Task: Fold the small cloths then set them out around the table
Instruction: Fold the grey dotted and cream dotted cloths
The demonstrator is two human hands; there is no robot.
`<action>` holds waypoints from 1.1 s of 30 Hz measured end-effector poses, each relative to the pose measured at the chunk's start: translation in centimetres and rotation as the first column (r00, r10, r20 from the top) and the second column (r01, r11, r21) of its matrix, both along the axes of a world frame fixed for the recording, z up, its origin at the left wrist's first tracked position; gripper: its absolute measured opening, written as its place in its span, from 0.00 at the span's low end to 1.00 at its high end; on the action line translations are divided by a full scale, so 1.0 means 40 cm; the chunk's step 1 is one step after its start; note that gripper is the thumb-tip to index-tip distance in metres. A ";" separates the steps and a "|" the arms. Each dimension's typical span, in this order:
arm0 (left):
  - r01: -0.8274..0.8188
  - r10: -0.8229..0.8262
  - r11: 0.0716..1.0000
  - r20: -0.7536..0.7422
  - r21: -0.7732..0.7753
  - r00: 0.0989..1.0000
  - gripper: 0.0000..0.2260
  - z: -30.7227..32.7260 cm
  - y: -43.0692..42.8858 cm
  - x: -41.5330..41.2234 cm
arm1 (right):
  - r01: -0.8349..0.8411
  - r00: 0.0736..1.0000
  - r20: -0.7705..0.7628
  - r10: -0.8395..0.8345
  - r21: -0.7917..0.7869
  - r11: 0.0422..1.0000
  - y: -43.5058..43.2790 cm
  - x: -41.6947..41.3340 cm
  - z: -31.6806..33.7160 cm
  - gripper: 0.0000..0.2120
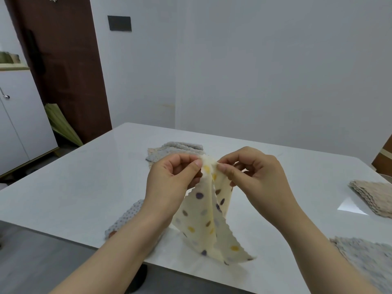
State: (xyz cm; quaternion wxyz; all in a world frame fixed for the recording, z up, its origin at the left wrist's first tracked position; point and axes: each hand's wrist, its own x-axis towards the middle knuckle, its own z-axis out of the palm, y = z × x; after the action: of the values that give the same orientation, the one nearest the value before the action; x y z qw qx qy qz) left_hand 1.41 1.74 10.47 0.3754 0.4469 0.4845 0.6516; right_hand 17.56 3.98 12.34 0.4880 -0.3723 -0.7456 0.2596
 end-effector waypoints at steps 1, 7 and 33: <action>0.000 0.000 1.000 0.013 -0.002 1.000 0.03 -0.002 -0.003 -0.003 | 0.004 1.000 -0.003 -0.004 -0.003 1.000 -0.001 -0.002 -0.001 0.04; 0.022 -0.022 1.000 0.020 0.006 1.000 0.02 -0.010 -0.020 -0.015 | -0.025 0.999 -0.040 0.023 -0.053 0.998 -0.005 -0.008 -0.001 0.04; 0.088 -0.085 0.996 -0.108 0.025 0.990 0.03 -0.007 -0.046 -0.002 | 0.025 0.999 0.038 -0.025 0.023 0.999 -0.023 -0.029 -0.008 0.07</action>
State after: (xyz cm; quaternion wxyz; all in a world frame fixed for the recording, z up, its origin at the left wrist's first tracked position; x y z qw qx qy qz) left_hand 1.32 -0.12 10.18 0.3702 0.5074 0.4742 0.6169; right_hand 16.41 3.04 12.03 0.4809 -0.3810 -0.7530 0.2379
